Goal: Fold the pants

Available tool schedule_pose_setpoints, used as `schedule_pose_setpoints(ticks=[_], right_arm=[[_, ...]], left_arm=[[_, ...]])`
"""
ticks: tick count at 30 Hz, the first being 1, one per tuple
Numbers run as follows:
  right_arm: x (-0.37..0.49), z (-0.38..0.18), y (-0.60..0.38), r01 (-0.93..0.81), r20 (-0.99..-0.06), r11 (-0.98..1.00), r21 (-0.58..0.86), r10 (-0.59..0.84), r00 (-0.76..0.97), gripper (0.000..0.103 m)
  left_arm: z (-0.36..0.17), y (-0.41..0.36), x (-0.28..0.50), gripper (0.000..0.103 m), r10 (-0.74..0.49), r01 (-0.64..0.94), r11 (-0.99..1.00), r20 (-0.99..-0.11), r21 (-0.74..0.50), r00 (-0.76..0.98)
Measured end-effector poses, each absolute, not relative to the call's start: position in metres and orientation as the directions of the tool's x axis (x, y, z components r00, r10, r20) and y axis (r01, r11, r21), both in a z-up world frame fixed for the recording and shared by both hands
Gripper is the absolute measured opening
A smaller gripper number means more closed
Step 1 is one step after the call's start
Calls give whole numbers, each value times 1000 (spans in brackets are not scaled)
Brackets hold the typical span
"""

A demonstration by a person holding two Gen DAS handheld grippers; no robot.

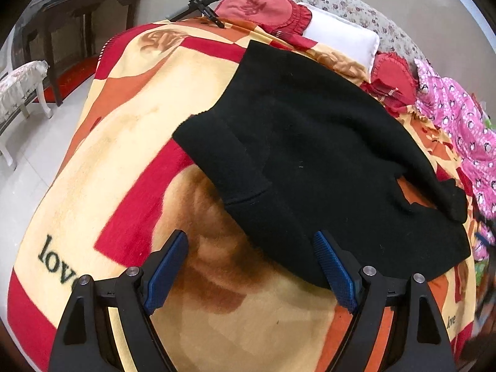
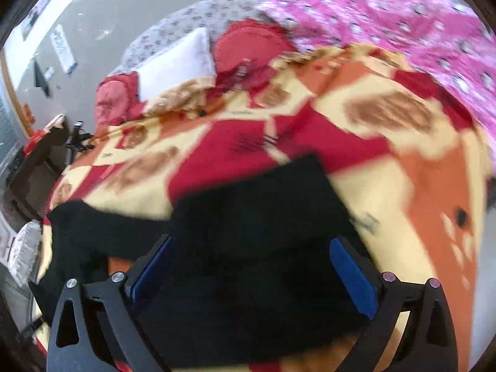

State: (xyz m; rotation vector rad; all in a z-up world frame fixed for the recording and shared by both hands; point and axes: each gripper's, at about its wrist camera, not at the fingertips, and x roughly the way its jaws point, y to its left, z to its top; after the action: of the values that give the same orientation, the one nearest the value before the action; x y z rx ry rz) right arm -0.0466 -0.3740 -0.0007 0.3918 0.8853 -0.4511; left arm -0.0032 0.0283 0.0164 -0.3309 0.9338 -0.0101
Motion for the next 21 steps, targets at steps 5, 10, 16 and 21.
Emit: schedule_pose_setpoints(ticks=[5,10,16,21], right_arm=[[-118,-14,-387,587,-824,785,196,-193,533,100],[-132,-38,-395,597,-828,753,276,-130,546,102],[-105,-43,-394,573,-809,768,285,-127,573,103],[-89,-46,-390,544,-789,798,259,-149,595,86]], left_arm=[[15,42,-18,84,-179,-172,920,-765,-353,618],[11,51,-14,84,-191,-213,888,-749,-407,635],[6,48,-8,84,-200,-210,882,-739,-421,643],[2,40,10,82,-190,-198,893,-738,-403,647]])
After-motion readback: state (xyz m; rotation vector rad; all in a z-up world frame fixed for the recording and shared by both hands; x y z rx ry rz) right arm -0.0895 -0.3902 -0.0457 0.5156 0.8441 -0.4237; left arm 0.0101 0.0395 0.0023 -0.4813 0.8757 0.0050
